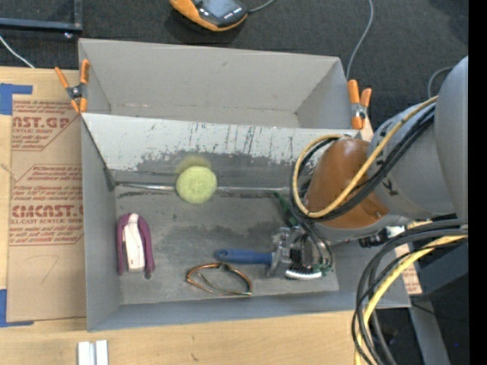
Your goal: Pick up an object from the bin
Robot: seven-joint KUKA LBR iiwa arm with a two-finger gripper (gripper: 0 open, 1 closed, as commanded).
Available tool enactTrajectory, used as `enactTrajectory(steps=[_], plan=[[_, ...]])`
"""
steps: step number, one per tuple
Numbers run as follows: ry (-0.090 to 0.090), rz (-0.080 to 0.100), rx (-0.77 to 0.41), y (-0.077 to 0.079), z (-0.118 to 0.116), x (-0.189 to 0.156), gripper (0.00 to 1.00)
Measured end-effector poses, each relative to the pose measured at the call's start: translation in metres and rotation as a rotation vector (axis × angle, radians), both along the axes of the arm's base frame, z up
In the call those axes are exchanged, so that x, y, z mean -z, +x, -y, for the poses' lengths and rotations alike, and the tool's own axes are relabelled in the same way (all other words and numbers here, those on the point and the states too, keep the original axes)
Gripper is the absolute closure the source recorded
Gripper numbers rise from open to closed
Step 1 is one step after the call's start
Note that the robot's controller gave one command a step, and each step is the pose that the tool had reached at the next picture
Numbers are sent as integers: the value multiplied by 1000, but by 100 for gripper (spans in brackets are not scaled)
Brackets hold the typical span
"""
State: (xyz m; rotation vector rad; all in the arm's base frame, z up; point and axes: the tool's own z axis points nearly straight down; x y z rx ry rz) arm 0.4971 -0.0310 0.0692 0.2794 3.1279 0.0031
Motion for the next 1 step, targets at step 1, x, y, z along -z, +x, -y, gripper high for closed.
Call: enactTrajectory(steps=[1], plan=[[0, -3, -1, -1, 0, -2, 100]])
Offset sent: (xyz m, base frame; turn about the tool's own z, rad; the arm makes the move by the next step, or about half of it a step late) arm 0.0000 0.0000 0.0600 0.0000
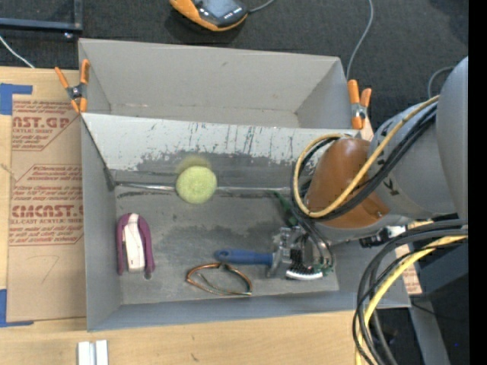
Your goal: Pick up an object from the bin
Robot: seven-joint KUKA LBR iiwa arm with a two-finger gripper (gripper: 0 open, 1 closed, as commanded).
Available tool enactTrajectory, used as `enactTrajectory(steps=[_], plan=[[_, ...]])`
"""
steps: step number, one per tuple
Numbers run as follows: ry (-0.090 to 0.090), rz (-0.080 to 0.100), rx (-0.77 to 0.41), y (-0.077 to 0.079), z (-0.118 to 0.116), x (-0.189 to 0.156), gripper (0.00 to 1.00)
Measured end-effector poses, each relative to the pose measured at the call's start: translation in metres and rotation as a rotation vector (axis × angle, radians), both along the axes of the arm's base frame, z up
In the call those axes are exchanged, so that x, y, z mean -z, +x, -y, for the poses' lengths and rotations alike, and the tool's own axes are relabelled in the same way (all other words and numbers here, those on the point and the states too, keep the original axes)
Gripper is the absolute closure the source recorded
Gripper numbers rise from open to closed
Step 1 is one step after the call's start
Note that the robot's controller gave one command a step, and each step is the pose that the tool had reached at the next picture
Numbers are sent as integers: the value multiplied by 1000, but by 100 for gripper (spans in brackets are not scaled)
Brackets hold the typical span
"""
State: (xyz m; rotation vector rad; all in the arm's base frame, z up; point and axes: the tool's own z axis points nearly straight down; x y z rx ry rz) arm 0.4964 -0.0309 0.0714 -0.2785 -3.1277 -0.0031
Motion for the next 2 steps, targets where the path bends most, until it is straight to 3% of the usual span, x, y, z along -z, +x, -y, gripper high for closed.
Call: enactTrajectory(steps=[2], plan=[[1, -6, 0, -2, 0, -32, 100]])
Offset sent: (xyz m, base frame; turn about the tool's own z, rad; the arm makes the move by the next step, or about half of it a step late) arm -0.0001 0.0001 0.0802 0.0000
